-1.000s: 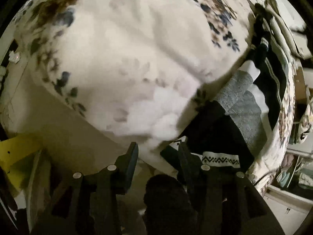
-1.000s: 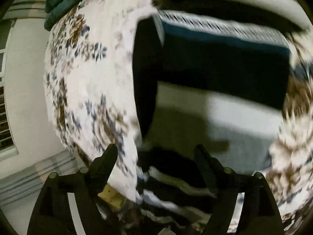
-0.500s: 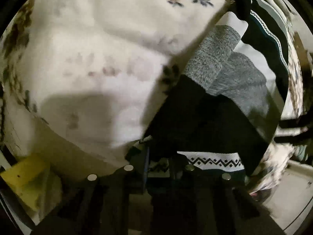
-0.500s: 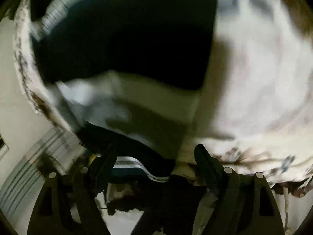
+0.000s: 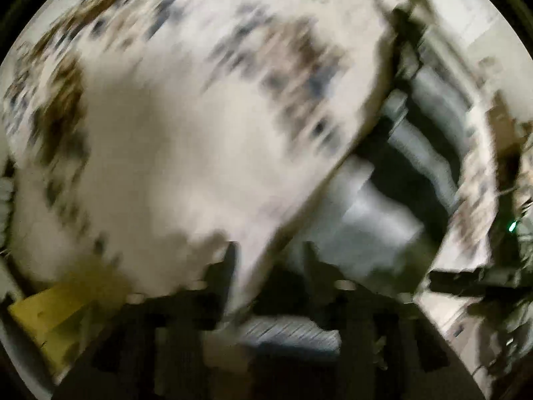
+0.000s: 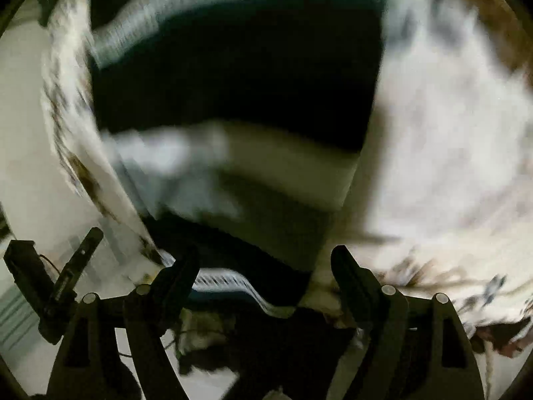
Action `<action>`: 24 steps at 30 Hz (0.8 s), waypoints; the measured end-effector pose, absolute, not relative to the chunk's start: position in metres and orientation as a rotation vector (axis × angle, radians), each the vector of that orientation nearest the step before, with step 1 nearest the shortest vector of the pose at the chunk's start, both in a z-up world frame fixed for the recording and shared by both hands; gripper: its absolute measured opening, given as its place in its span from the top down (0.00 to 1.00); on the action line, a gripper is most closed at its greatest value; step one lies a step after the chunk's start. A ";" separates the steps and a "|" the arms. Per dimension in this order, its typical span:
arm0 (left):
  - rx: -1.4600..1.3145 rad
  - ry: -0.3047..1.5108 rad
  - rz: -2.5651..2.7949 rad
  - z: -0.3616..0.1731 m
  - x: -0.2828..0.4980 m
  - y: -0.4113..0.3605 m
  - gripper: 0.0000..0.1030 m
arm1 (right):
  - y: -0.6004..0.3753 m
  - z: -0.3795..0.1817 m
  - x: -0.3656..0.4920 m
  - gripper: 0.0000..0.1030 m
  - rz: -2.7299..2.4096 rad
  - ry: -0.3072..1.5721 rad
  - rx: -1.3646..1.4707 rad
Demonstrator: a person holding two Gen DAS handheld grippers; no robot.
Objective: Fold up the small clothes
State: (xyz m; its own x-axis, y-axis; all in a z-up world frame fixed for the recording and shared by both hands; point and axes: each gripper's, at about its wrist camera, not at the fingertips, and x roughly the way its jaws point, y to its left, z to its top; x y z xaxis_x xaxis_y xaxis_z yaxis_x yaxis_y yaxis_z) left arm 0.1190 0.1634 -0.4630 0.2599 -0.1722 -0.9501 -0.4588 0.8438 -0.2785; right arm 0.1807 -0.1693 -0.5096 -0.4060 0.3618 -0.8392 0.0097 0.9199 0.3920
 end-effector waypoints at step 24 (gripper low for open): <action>-0.253 1.174 -0.126 -0.480 0.525 0.079 0.93 | -0.262 -0.465 0.539 0.70 0.349 1.478 0.598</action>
State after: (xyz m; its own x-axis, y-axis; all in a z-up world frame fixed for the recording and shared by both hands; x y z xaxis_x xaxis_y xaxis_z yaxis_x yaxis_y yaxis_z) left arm 0.5245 0.0789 -0.4803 0.3837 -0.2292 -0.8946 -0.0338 0.9646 -0.2616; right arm 0.5387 -0.2622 -0.4651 0.0807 0.5659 -0.8205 0.1389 0.8088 0.5715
